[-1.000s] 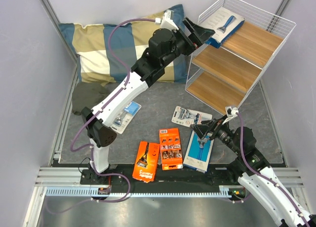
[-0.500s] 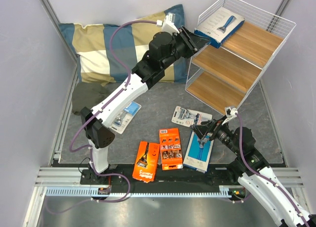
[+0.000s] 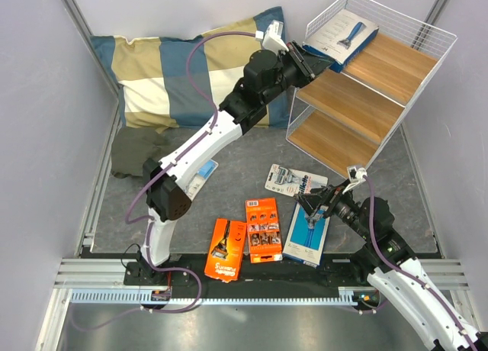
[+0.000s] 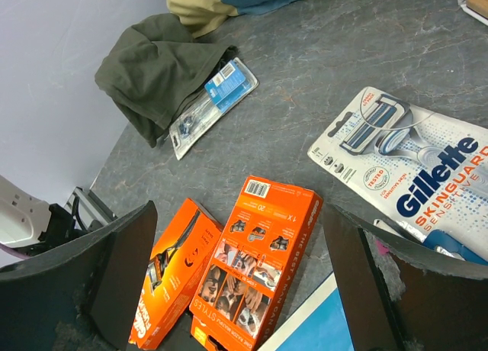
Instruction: Place and organize the shaving razors onto the shelf
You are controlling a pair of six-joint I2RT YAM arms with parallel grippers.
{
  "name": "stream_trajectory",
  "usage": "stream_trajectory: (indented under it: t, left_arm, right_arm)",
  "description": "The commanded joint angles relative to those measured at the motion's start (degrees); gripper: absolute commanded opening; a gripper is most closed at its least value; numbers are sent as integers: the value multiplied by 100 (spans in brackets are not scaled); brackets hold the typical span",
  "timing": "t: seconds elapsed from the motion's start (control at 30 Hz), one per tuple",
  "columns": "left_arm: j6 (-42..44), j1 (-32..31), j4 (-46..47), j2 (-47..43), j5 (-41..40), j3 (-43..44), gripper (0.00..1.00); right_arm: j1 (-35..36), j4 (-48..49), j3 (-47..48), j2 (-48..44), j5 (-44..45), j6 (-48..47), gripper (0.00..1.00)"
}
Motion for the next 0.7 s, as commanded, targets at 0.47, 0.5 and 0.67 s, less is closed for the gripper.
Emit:
stream_trajectory:
  t: [0.47,0.5,0.67]
  left_arm:
    - [186,-16,752,-226,456,0,35]
    - [204,-17,787,-453,509,-159,37]
    - [519,-16,1138,-1455,809,-1641,56]
  right_arm:
    - [19,37,32,-104,-20,-30,98]
    - [19,46,32,-87,-20,-39,98]
    - [19,28,-12,-87,-29,-57,98]
